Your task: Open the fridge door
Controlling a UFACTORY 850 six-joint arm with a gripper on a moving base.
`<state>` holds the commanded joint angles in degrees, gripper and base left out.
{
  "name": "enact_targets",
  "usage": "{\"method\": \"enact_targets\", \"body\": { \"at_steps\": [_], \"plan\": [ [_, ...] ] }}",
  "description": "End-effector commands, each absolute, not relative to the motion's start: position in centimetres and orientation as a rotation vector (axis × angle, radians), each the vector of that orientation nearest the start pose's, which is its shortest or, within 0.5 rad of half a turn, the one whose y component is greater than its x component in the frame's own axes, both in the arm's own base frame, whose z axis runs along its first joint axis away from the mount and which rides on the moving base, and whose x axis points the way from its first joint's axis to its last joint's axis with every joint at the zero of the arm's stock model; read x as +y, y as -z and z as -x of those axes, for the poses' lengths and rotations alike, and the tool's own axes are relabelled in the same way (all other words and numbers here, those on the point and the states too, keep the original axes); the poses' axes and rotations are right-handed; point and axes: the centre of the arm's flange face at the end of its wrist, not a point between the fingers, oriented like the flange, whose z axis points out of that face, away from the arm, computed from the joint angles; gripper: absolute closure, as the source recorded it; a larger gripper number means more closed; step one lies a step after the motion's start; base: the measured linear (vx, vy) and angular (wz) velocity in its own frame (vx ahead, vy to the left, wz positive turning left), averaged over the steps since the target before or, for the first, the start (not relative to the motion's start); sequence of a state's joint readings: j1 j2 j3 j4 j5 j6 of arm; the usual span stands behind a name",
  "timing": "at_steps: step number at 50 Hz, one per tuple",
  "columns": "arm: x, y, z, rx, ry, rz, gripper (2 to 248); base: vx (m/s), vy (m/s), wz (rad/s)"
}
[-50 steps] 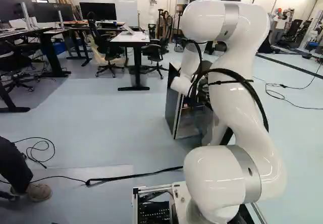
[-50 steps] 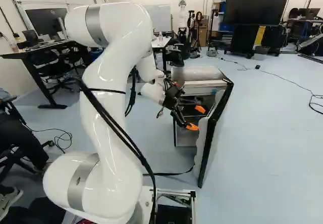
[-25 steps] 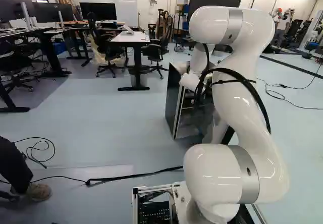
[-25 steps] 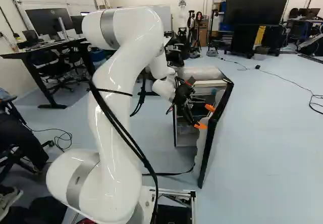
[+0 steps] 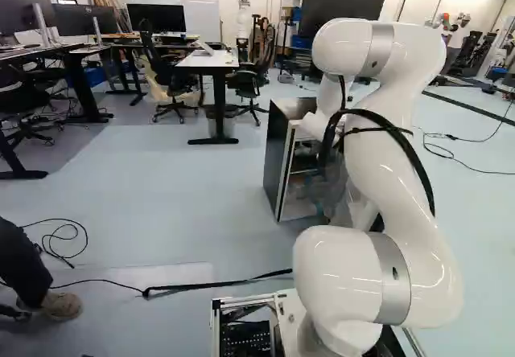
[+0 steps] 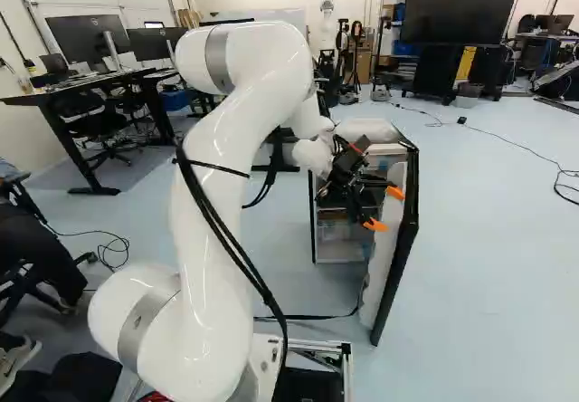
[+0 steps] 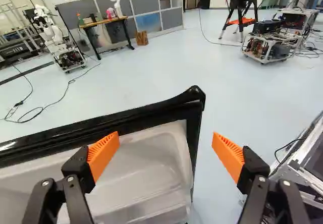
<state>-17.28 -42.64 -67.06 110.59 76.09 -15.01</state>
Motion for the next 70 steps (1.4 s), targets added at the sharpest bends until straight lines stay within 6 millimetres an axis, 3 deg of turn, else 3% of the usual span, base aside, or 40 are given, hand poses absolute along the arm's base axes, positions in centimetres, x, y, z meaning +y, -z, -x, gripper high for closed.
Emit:
{"method": "enact_targets", "body": {
  "at_steps": [36,51,70],
  "plan": [
    [-33.0,-29.9,-52.3,-1.927,-0.783,-0.686,3,0.0,0.0,0.0],
    [-33.1,-29.9,-52.2,-1.922,-0.787,-0.689,3,0.0,0.0,0.0],
    [-30.6,-29.8,-51.1,-1.862,-0.806,-0.772,3,0.0,0.0,0.0]
  ]
}}
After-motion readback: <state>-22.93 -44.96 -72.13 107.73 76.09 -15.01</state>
